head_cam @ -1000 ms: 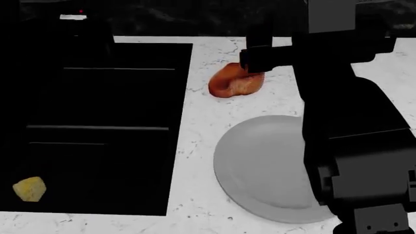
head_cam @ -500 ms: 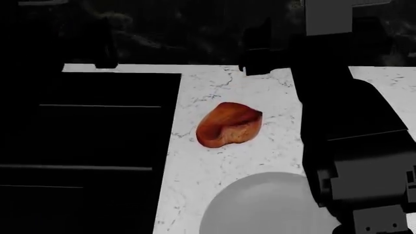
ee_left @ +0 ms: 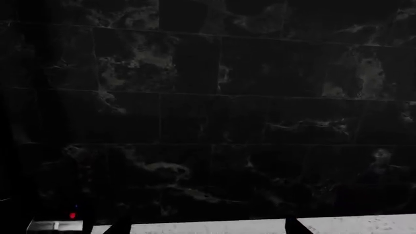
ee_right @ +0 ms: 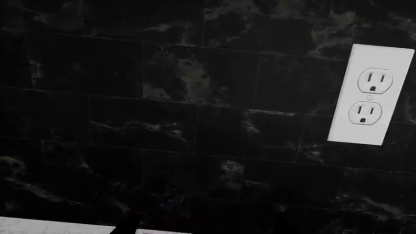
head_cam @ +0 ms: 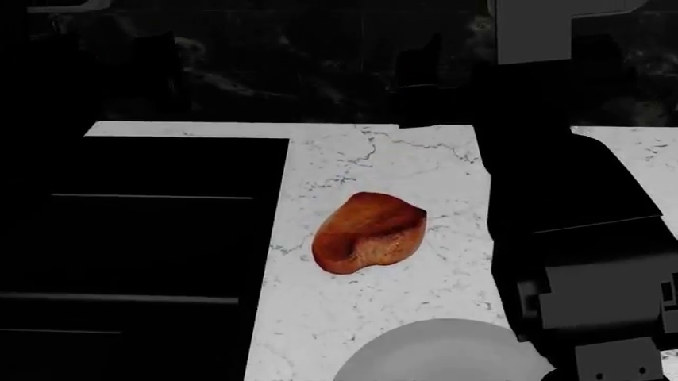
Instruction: Pick the cheese from the sink and place it on the plate located on the counter
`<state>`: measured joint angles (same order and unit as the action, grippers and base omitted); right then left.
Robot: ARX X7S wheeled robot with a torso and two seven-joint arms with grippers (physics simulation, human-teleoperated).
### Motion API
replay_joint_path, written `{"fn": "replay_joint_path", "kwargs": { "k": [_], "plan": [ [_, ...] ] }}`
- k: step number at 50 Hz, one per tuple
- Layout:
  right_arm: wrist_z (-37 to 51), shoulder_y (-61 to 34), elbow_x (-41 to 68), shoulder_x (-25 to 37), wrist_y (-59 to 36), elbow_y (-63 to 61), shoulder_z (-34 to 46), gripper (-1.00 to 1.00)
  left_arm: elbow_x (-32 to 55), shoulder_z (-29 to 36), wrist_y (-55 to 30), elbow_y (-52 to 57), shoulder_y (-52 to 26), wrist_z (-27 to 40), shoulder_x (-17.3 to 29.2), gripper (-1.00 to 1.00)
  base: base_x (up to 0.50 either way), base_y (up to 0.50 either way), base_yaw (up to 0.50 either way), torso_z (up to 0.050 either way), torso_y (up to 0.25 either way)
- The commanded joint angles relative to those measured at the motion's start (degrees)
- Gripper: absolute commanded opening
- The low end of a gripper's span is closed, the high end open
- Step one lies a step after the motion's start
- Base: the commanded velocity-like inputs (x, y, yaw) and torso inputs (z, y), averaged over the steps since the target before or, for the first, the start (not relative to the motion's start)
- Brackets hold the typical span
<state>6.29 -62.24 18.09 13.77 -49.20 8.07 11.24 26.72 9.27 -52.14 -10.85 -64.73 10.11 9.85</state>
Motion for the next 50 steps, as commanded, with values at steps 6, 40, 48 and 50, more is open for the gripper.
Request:
{"fn": "replay_joint_path", "kwargs": {
  "k": [6, 40, 48, 50],
  "plan": [
    [0.26, -0.14, 0.47, 0.11, -0.45, -0.37, 0.23, 1.0, 0.76, -0.12, -1.29, 0.05, 0.04, 0.85, 0.41, 1.0, 0.0, 0.0, 0.0, 0.0, -0.146],
    [0.48, -0.23, 1.12, 0.15, 0.15, 0.5, 0.85, 1.0, 1.74, 0.8, -1.61, 0.44, 0.79, 0.99, 1.41, 1.0, 0.0, 0.0, 0.0, 0.0, -0.194],
    [0.61, -0.29, 1.38, 0.07, 0.06, 0.3, 0.95, 1.0, 2.12, 0.2, -1.71, 0.92, 0.71, 1.7, 1.53, 1.0, 0.0, 0.0, 0.0, 0.0, -0.067],
    [0.6, -0.23, 1.43, 0.09, 0.17, 0.34, 0.96, 1.0, 2.1, 0.25, -1.49, 0.73, 0.76, 1.64, 1.59, 1.0, 0.0, 0.0, 0.0, 0.0, 0.0]
  ]
}}
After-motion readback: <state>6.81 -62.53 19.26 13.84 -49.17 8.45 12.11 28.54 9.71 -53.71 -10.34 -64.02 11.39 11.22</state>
